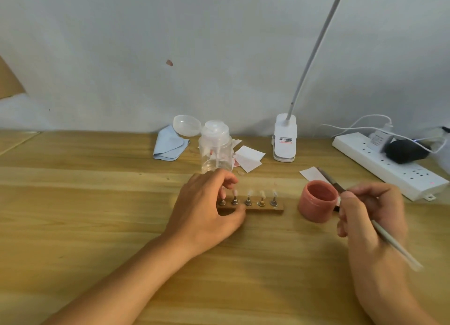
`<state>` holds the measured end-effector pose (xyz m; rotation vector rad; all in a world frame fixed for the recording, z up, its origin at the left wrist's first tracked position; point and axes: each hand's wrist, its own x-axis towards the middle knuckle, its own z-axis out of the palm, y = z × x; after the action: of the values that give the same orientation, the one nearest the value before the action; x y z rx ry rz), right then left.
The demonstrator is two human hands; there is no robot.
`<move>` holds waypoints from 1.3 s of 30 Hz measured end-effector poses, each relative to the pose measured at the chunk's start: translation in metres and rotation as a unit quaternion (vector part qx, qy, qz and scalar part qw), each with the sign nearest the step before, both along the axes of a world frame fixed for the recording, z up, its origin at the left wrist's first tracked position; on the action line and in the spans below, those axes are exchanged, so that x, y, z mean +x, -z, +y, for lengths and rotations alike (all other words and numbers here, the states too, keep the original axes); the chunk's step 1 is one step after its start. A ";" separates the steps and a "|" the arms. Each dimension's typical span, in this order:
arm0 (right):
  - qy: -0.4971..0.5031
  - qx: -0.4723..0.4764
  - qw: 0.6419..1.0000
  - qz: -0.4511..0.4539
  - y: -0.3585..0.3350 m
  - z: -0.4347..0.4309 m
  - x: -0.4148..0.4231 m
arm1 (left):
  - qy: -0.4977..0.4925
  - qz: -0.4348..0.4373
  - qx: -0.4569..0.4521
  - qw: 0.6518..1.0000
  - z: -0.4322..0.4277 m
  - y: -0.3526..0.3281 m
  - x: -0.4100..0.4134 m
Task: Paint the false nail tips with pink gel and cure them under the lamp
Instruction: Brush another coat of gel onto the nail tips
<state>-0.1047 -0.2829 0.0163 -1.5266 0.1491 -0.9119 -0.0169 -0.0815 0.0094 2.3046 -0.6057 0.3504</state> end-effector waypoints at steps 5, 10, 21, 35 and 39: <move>-0.001 0.006 1.000 -0.001 -0.001 0.004 0.000 | -0.032 -0.148 0.137 0.979 -0.007 -0.007 -0.002; 0.017 -0.017 1.000 0.008 -0.001 0.006 0.000 | -0.053 -0.142 0.182 0.971 -0.015 -0.009 -0.004; 0.081 -0.119 0.989 0.026 -0.011 -0.026 0.004 | -0.058 -0.190 0.195 0.961 -0.023 -0.014 -0.015; 0.105 -0.260 0.956 0.089 0.001 -0.031 0.007 | 0.154 0.012 0.039 0.987 -0.017 0.005 -0.029; 0.100 -0.276 0.950 0.107 0.002 -0.029 0.007 | 0.185 0.002 0.105 0.977 -0.012 0.002 -0.025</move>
<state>-0.0977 -0.3124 0.0143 -2.1644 0.2208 -0.9951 -0.0423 -0.0937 0.0079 2.3241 -1.0930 0.1074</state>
